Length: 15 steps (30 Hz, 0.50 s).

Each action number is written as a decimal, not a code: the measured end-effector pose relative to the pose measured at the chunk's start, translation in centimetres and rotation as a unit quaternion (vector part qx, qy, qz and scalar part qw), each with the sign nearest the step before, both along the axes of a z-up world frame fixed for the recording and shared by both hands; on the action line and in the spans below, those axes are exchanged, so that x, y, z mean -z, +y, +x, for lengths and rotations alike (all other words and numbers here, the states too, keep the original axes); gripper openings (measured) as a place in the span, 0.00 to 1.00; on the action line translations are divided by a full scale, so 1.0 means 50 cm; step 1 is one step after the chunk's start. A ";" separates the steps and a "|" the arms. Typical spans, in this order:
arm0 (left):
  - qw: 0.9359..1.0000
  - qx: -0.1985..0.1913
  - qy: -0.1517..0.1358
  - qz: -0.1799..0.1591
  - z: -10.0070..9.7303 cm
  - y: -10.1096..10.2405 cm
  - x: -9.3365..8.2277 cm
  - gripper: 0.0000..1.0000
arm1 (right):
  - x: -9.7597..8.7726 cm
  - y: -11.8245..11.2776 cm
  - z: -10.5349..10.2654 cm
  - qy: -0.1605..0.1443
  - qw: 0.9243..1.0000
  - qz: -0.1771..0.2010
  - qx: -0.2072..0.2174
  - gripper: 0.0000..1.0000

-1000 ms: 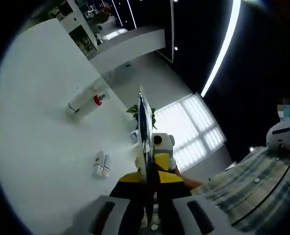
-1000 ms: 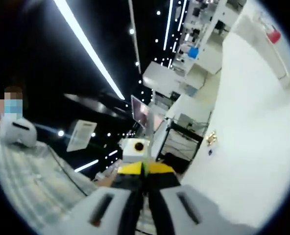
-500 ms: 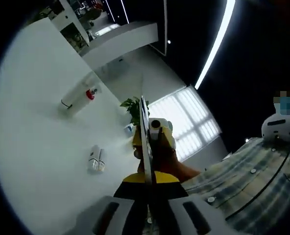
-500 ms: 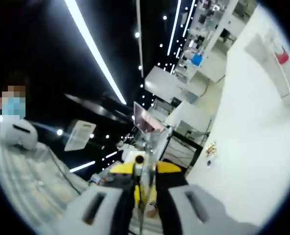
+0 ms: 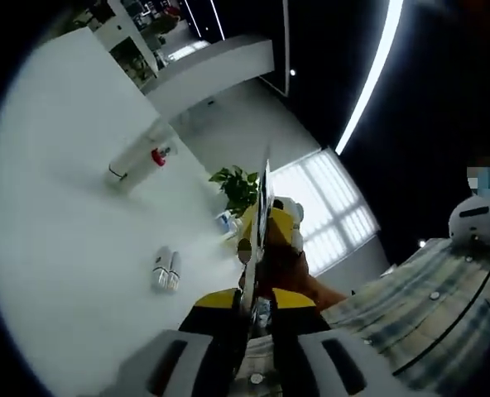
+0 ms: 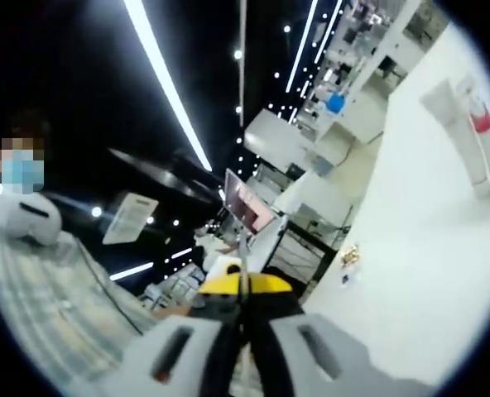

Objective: Arrange the skincare products in the storage area until every visible bottle or jar stands upright without overlapping.

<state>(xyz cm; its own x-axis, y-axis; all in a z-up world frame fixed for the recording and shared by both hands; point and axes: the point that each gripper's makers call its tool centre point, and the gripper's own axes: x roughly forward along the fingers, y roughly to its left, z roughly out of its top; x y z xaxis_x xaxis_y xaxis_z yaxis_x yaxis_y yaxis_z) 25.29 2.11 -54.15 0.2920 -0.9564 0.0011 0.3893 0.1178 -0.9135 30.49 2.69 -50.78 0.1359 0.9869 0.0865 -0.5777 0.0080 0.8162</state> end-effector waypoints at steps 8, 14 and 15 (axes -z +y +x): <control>1.000 -0.017 0.008 -0.008 0.014 0.003 -0.005 0.06 | 0.011 0.022 -0.027 0.000 1.000 -0.014 -0.023 0.00; 0.999 -0.025 0.014 -0.028 0.011 0.008 -0.016 0.02 | 0.011 0.022 -0.027 0.034 0.999 -0.004 -0.031 0.02; 0.999 -0.034 0.016 -0.035 0.016 0.012 -0.019 0.02 | 0.017 0.021 -0.030 0.040 0.999 -0.007 -0.036 0.05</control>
